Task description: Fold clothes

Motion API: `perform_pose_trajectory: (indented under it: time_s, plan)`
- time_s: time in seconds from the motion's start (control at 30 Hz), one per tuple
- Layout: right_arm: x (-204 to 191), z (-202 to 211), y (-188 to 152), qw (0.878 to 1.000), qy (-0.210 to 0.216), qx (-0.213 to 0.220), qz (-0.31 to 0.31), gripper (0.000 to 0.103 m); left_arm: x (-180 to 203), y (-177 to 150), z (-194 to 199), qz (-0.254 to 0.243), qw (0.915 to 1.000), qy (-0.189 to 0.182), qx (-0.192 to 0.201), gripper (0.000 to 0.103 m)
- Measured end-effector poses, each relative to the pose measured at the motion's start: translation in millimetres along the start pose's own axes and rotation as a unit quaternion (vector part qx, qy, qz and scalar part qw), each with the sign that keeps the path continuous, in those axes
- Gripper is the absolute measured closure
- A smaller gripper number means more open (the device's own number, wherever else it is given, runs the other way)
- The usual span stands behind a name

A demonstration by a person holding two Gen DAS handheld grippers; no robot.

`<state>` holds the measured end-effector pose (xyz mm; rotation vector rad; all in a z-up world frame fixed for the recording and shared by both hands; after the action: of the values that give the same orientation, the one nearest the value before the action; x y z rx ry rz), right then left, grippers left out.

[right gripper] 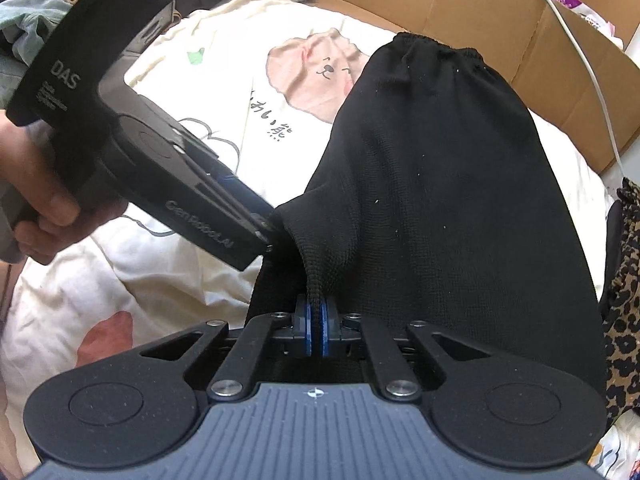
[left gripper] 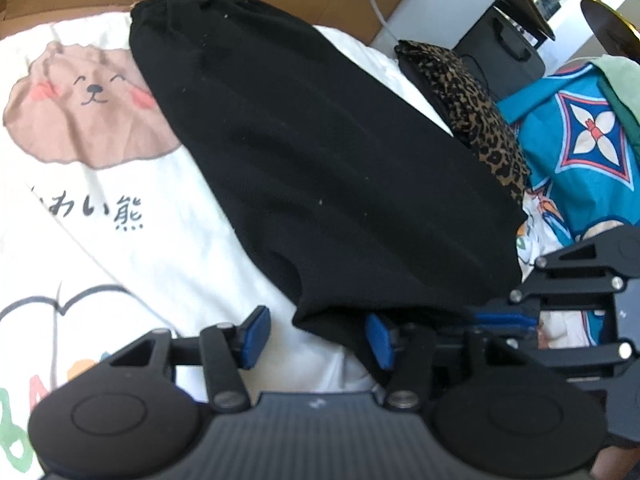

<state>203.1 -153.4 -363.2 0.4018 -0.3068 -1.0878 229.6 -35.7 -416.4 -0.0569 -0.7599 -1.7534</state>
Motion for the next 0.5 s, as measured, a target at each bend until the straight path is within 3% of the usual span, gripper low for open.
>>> perform_pose_trajectory:
  time_s: [0.1, 0.17, 0.2, 0.3, 0.33, 0.37, 0.43, 0.5]
  plan:
    - [-1.0, 0.7, -1.5, 1.0, 0.013, 0.0, -0.006, 0.1, -0.4, 3.6, -2.1, -0.006, 1.0, 0.001, 0.003, 0.067]
    - [-1.1, 1.9, -1.9, 0.999, 0.034, 0.001, -0.016, 0.097, -4.3, 3.4, -2.2, -0.003, 1.0, 0.006, 0.0, 0.089]
    - [-0.7, 3.5, -2.0, 0.999, 0.044, 0.003, -0.023, 0.097, -6.5, 3.1, -2.1, -0.001, 1.0, 0.008, -0.002, 0.093]
    - [8.9, 15.0, -5.6, 0.993, 0.095, 0.023, -0.073, 0.087, -13.1, 1.3, 5.2, 0.012, 0.9999, 0.011, 0.005, 0.096]
    - [13.7, 19.4, -7.0, 0.988, 0.114, 0.032, -0.095, 0.076, -14.9, 0.6, 8.3, 0.017, 0.9998, 0.011, 0.008, 0.097]
    - [18.6, 23.9, -8.4, 0.983, 0.133, 0.04, -0.117, 0.073, -16.6, 0.0, 11.4, 0.022, 0.9996, 0.012, 0.011, 0.097]
    - [36.5, 27.5, -13.8, 0.979, 0.126, 0.05, -0.15, 0.073, -19.3, -1.9, 17.2, 0.029, 0.9994, 0.013, 0.014, 0.097]
    - [61.6, 26.2, -21.5, 0.977, 0.092, 0.05, -0.186, 0.073, -21.0, -4.9, 21.8, 0.03, 0.9993, 0.015, 0.014, 0.098]
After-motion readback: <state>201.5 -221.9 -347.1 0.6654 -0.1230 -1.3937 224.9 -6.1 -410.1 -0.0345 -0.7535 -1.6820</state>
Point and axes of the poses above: each gripper's, at about its wrist camera, not at the fingertips, and z roughly against the way its jaws point, x to its right, y to its top, the point moved 8 cm from there along -z, roughly the way its jaws point
